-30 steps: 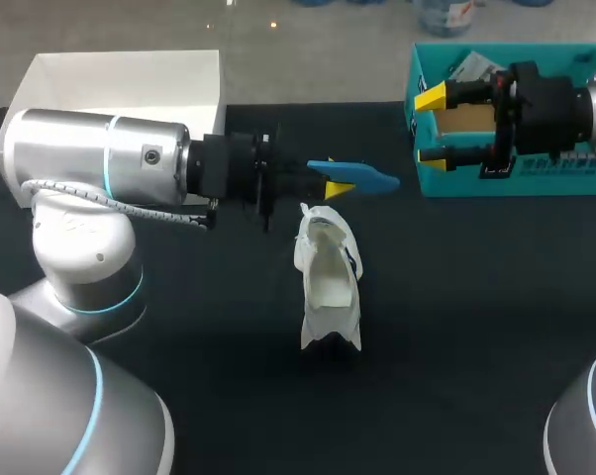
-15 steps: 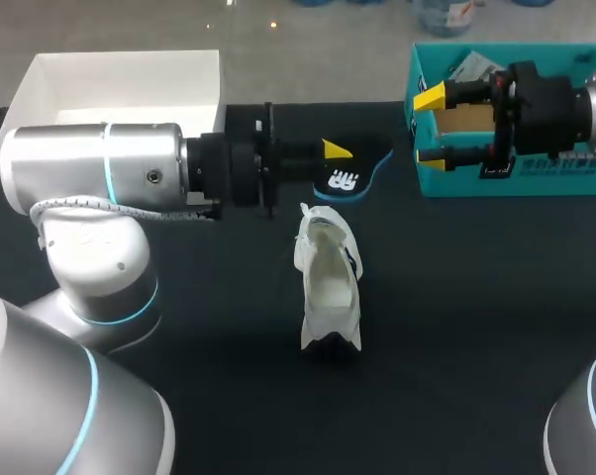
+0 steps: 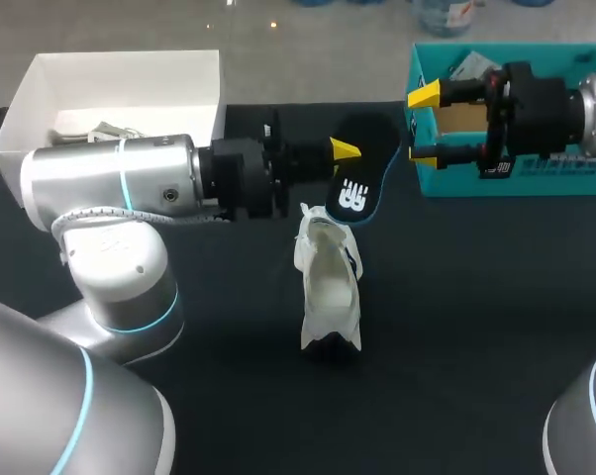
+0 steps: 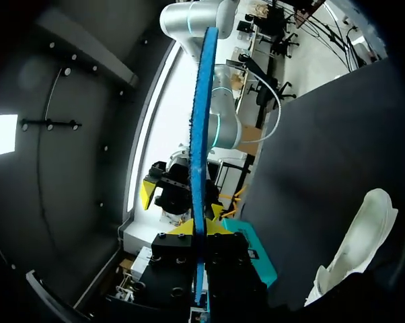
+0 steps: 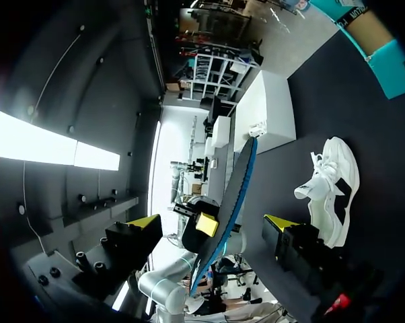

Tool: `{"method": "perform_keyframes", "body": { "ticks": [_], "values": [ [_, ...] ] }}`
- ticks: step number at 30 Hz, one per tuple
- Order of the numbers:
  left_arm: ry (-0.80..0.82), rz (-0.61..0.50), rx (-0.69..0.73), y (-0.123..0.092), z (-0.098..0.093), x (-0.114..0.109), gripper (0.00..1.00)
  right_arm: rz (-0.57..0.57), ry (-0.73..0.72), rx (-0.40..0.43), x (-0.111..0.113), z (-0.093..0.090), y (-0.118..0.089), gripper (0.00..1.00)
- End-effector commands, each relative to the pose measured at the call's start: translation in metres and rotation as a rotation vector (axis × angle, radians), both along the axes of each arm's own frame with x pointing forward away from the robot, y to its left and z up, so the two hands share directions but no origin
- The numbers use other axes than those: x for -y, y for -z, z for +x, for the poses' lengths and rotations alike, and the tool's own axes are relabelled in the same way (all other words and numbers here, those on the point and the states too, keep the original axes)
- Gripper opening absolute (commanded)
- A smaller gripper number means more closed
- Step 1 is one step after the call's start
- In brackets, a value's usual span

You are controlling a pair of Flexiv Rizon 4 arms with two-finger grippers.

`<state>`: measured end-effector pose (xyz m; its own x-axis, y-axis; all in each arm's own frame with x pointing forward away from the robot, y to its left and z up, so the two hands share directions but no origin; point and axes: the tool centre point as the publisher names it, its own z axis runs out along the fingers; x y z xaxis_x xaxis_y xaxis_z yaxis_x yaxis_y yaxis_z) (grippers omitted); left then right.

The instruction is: Take the shoe out of the shoebox, open the shoe tongue, remove and reinsert the insole, then place the shoe into the shoebox

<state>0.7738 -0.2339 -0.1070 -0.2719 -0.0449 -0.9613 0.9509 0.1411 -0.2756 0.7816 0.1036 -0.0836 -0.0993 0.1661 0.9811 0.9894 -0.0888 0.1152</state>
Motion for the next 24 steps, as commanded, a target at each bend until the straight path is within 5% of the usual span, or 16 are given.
{"method": "perform_keyframes", "body": {
  "ticks": [1,6,10,24],
  "values": [
    [-0.004,0.025,0.022,-0.007,0.000,-0.003,0.00,-0.004,-0.004,-0.004,-0.009,0.003,0.002,1.00],
    [-0.001,0.035,0.057,-0.014,0.003,-0.003,0.00,-0.004,-0.006,-0.009,-0.014,0.005,0.003,0.85],
    [-0.007,0.032,0.077,-0.017,0.007,-0.002,0.00,0.006,0.004,-0.004,-0.016,0.006,0.002,0.50],
    [-0.037,0.037,0.155,-0.008,0.018,0.011,0.00,0.025,-0.007,-0.016,-0.032,0.012,0.006,0.40]
  ]
}}
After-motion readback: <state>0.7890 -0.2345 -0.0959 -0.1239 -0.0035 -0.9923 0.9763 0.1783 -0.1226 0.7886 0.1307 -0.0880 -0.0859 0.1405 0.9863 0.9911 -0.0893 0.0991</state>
